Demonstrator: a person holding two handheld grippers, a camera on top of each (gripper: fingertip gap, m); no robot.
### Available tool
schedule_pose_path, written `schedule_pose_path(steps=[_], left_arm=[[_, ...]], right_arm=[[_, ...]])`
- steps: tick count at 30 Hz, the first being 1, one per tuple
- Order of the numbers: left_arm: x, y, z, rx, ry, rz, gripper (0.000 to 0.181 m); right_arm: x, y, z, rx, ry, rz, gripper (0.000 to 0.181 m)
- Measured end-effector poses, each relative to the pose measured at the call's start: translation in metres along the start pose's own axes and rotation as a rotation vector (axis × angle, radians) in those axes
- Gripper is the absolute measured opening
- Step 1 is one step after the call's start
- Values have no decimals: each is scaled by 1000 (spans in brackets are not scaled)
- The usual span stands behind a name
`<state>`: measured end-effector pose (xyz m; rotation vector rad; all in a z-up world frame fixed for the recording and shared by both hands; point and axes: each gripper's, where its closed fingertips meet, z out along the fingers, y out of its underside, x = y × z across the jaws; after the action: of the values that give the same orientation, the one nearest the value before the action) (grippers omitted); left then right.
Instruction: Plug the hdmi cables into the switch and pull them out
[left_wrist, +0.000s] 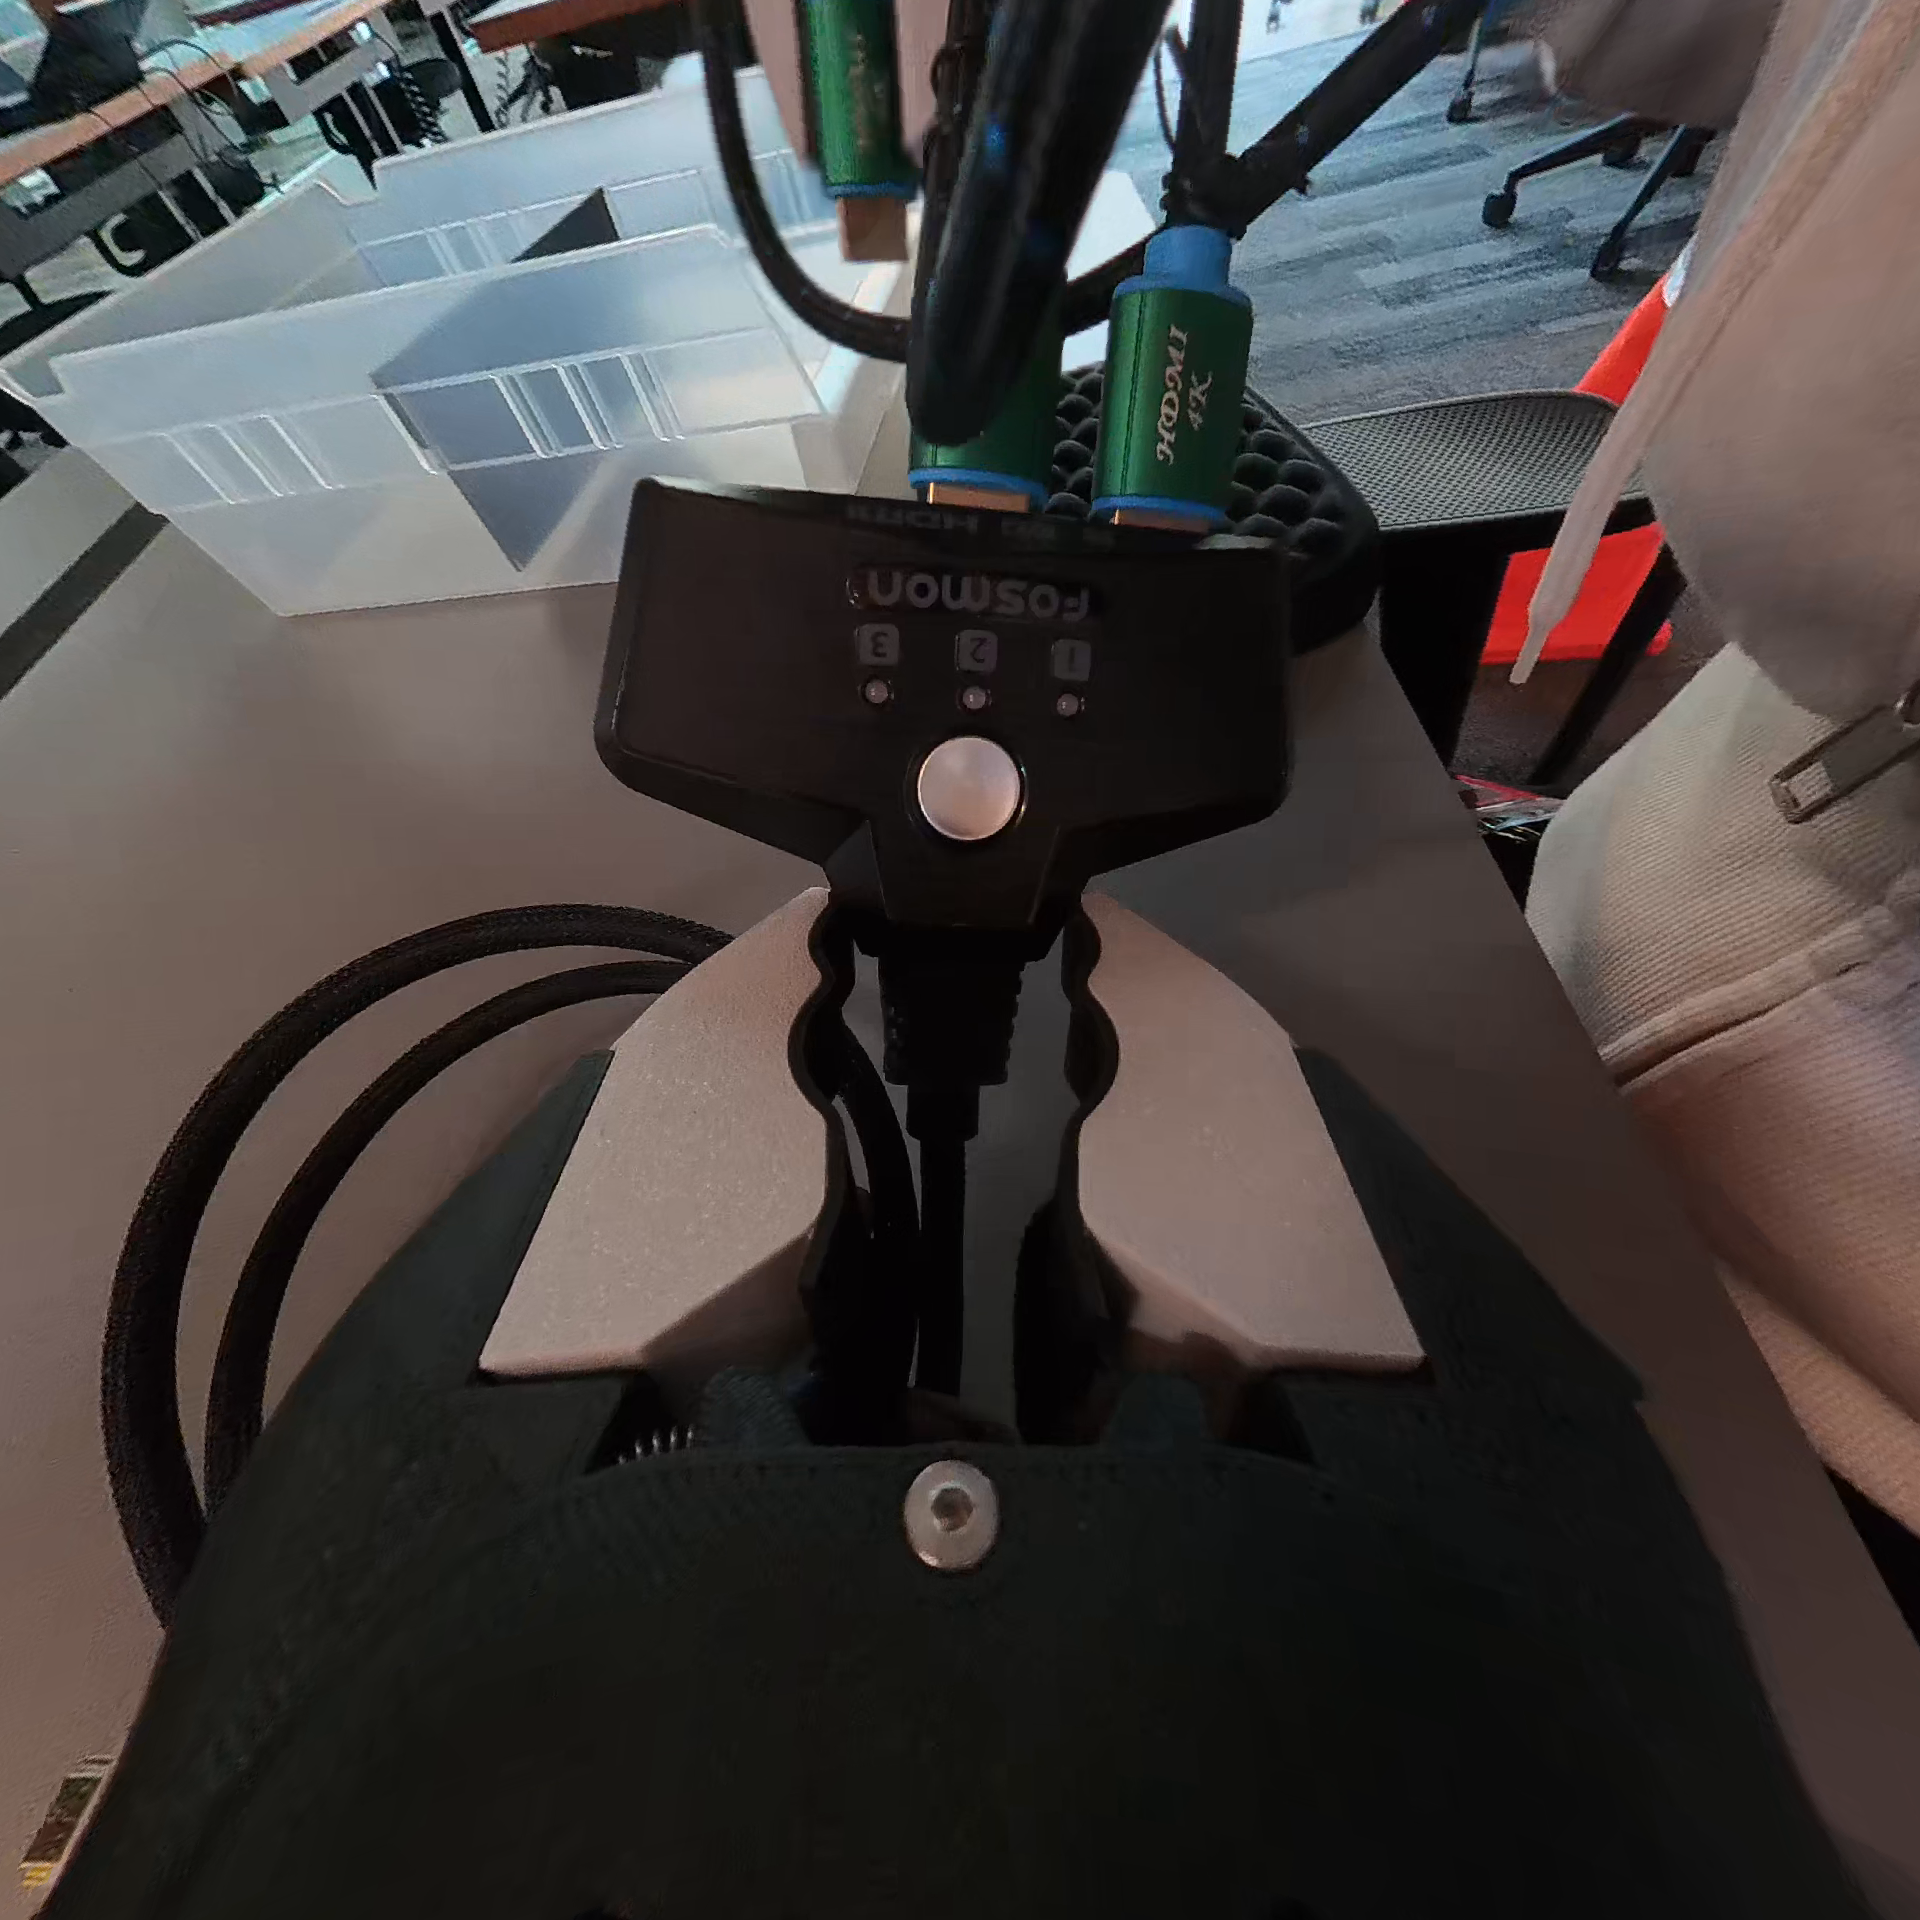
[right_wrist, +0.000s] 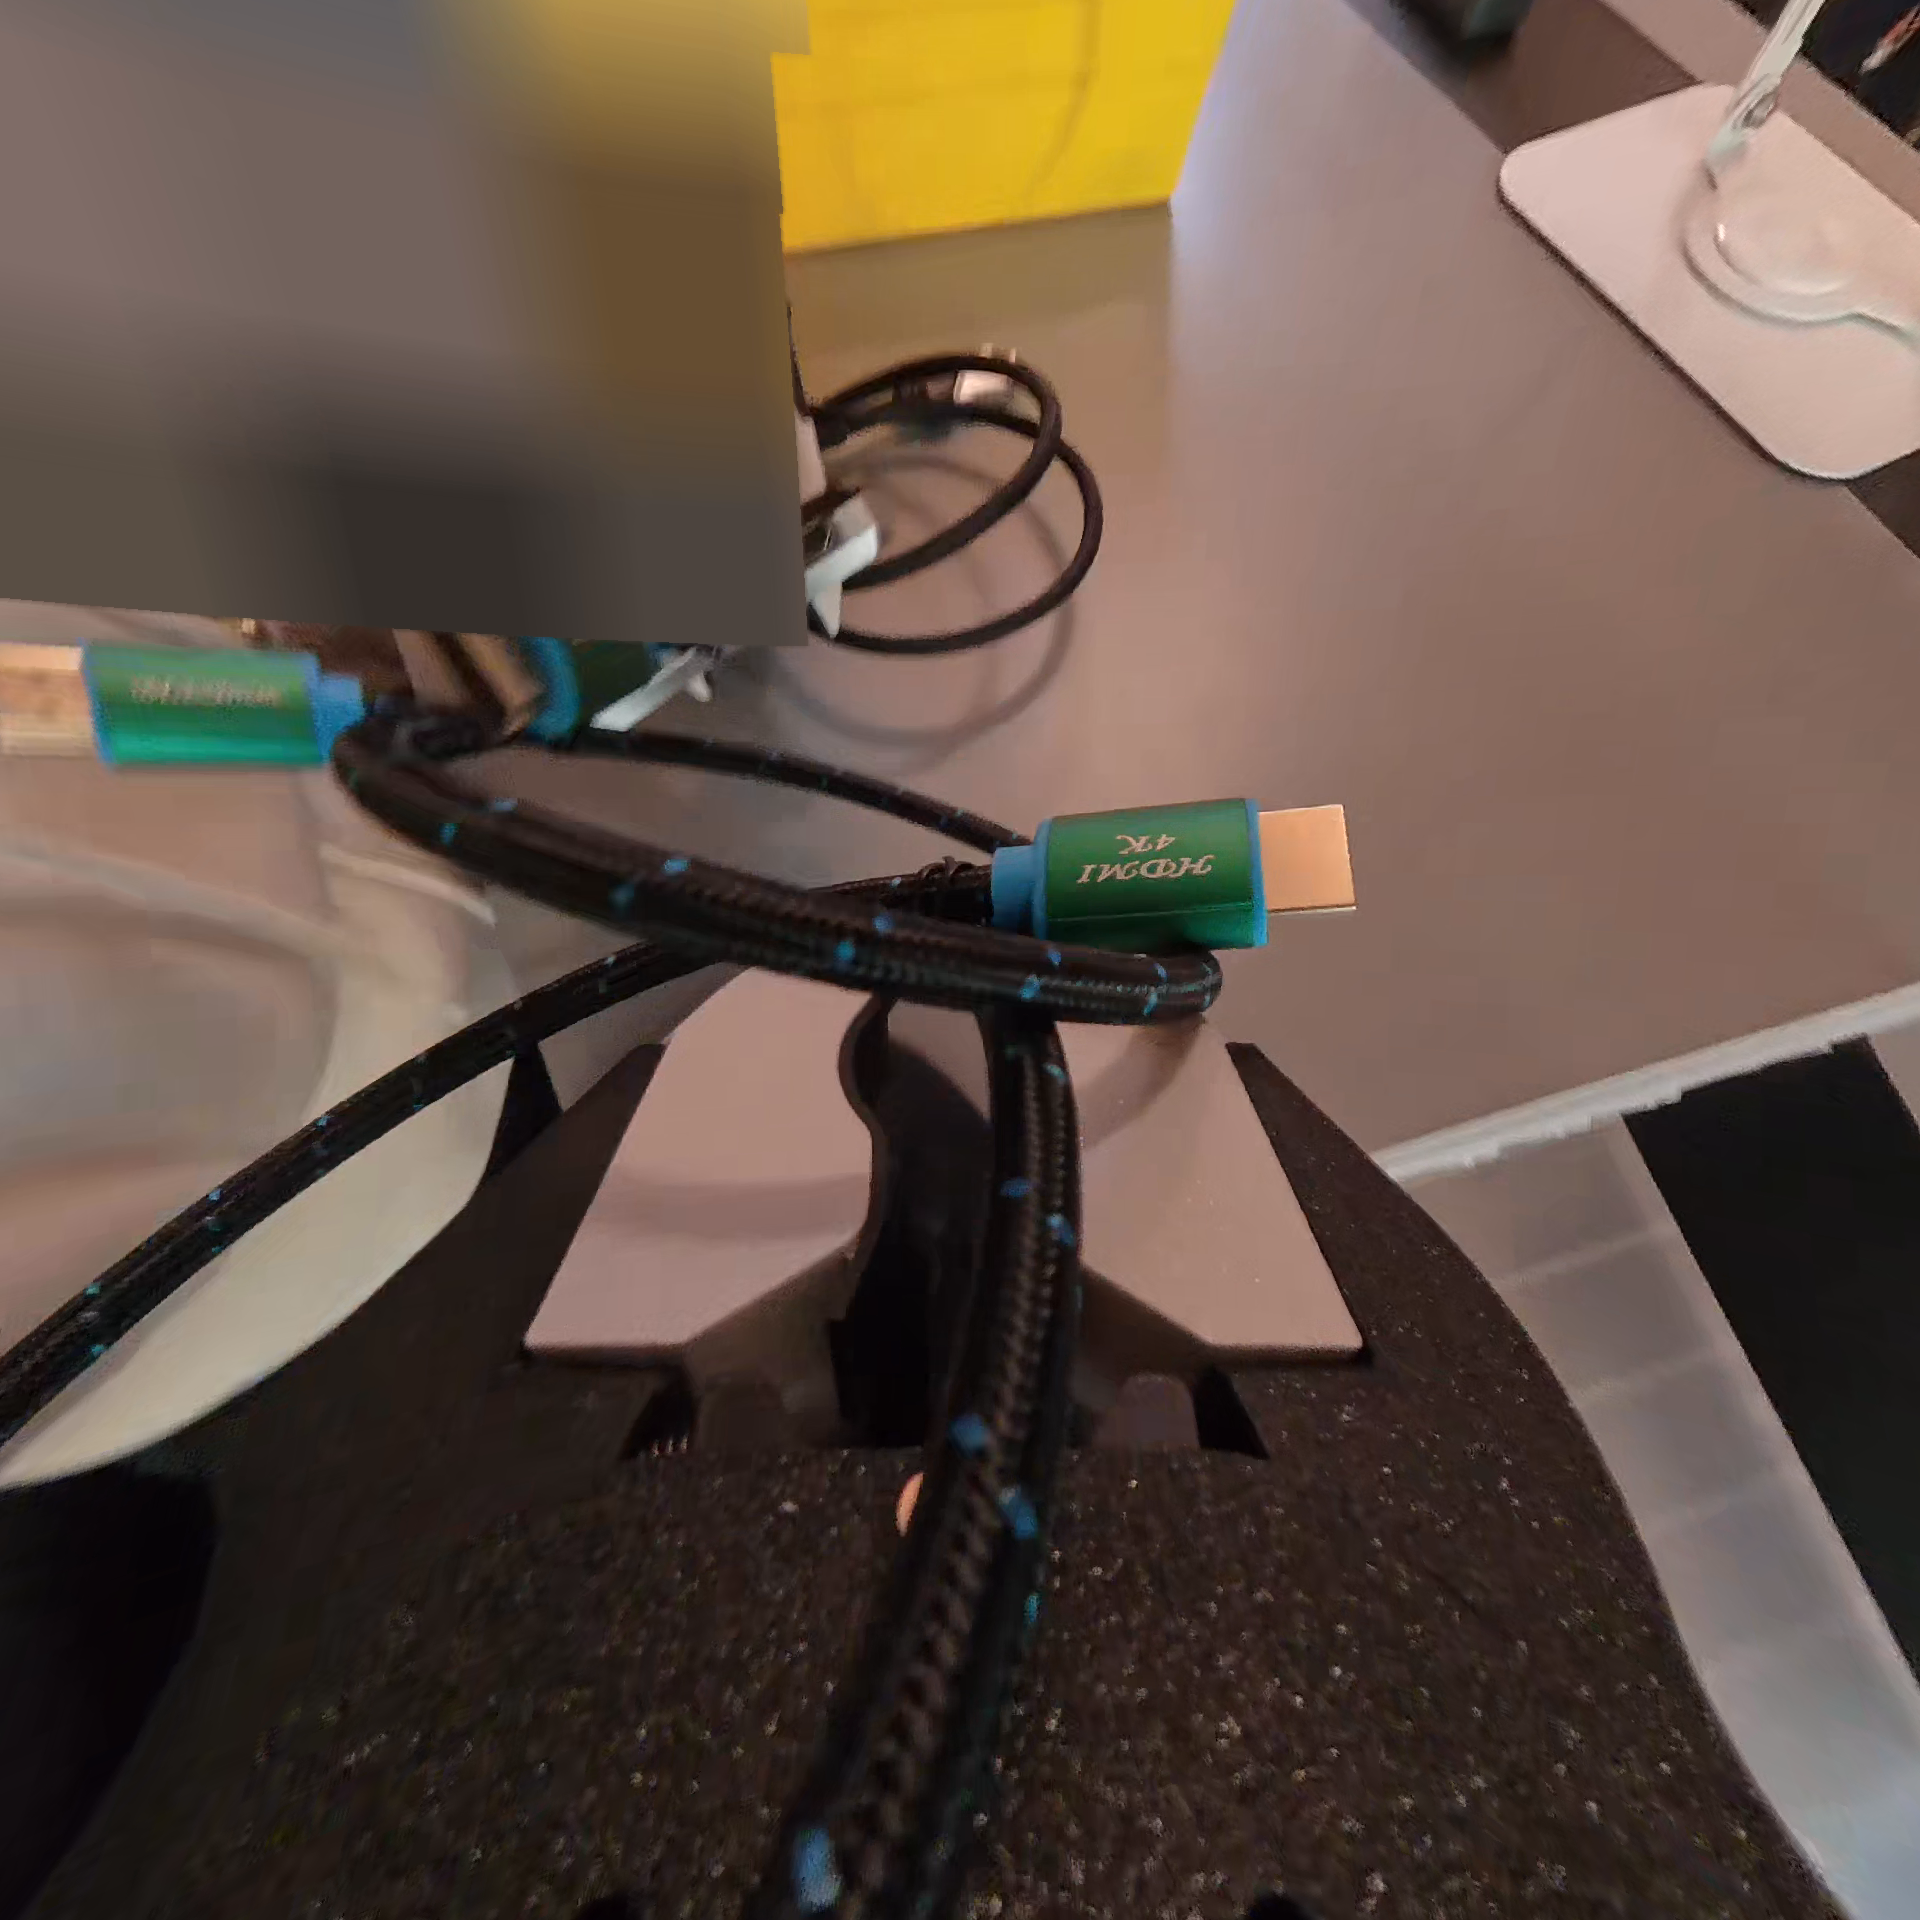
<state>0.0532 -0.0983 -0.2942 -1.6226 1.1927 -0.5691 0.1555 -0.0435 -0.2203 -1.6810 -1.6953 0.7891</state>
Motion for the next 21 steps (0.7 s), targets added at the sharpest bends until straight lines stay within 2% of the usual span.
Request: schedule_pose_path(steps=[3,6,8,10,11,13,15,16,17,19,20,21], left_arm=[[2,0,0,1,3,22,38],[1,1,1,-6,-9,28,38],[-1,0,0,0,-17,18,38],[-3,1,0,-9,-37,24,38],[-4,3,1,-18,-46,31,38],[-4,5,2,-37,-55,45,38],[-5,7,4,-59,-65,51,38],[-5,9,5,-71,-69,51,38],[-5,10,6,-80,-72,51,38],[-6,11,7,-94,-78,48,38],[-7,12,7,-102,-80,46,38],[-7,13,8,-109,-81,47,38]], right_arm=[[-15,12,-22,-102,-33,-77,17],[-45,28,-40,-173,-240,-109,17],[-53,44,-51,-247,-348,-56,17],[-36,62,-63,-356,-266,-37,17],[-29,63,-72,-360,-225,-31,17],[-17,51,-94,-301,-138,-10,17],[2,35,-120,-252,27,-33,17],[14,13,-129,-159,143,-61,16],[21,-21,-133,3,221,-83,16],[6,-86,-117,348,157,-79,16],[2,-104,-98,458,110,-22,16],[-5,-106,-70,468,28,28,16]])
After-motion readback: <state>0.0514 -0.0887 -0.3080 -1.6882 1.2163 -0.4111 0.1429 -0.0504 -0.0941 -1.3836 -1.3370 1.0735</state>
